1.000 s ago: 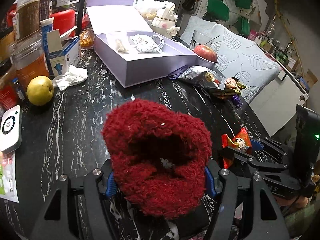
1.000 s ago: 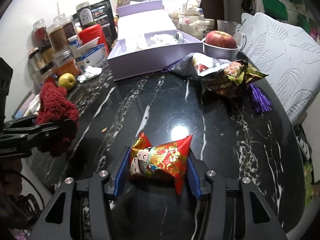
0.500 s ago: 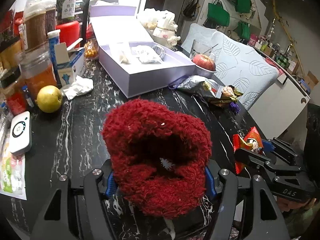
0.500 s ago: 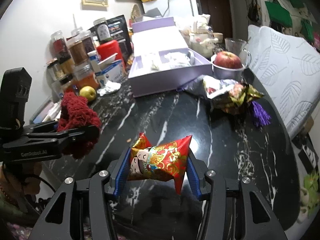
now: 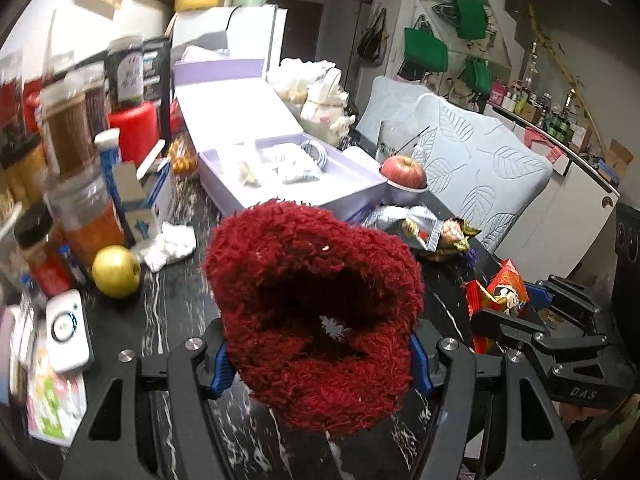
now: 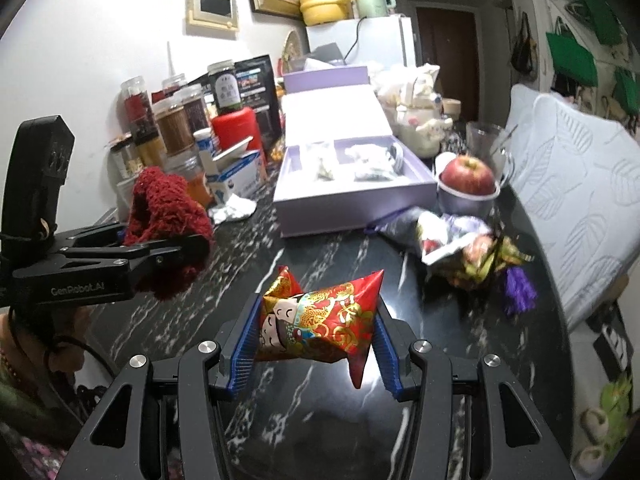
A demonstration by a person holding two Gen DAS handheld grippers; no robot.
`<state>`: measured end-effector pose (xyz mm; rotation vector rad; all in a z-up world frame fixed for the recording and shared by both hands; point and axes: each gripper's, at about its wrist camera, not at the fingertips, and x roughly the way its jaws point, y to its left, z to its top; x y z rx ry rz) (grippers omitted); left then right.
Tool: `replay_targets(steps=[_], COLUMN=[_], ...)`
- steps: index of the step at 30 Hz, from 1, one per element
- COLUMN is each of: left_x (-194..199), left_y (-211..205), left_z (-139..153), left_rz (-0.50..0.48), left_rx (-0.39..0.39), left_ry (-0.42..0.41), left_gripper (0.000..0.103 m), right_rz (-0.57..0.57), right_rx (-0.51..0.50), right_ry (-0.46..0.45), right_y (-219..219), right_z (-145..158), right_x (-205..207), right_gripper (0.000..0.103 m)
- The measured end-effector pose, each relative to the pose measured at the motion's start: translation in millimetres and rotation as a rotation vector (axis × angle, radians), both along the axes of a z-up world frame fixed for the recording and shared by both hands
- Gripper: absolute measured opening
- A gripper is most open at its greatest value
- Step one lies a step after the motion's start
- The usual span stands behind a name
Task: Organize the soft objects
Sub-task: 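Carry the red sock and red-and-gold packet with both grippers toward the lavender box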
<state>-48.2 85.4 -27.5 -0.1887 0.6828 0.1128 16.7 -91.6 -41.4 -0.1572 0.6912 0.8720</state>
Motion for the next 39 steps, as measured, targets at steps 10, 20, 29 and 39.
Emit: replay_targets(steps=[10, 20, 29, 39], left_x=[27.9, 63.8, 102.9, 152.3], left_y=[7.9, 22.8, 48.1, 77.1], left_z=[26.2, 53.4, 70.4, 81.7], left_rz=[-0.029, -0.031, -0.005, 0.018], left_rx=[0.030, 0.060, 0.103, 0.126], left_ry=[-0.049, -0.102, -0.148, -0.179], left_gripper=[0.067, 0.067, 0.067, 0.067], right_rz=[0.015, 0.061, 0.087, 0.079], right_rx=[0.029, 0.044, 0.069, 0.088], right_ry=[-0.056, -0.108, -0.132, -0.155], right_y=[10.8, 39.5, 69.4, 103.7], right_z=[25.3, 49.1, 65.8, 81.3], right_x=[23.7, 56.2, 93.2, 148.5], right_gripper=[0.051, 0.051, 0.051, 0.051])
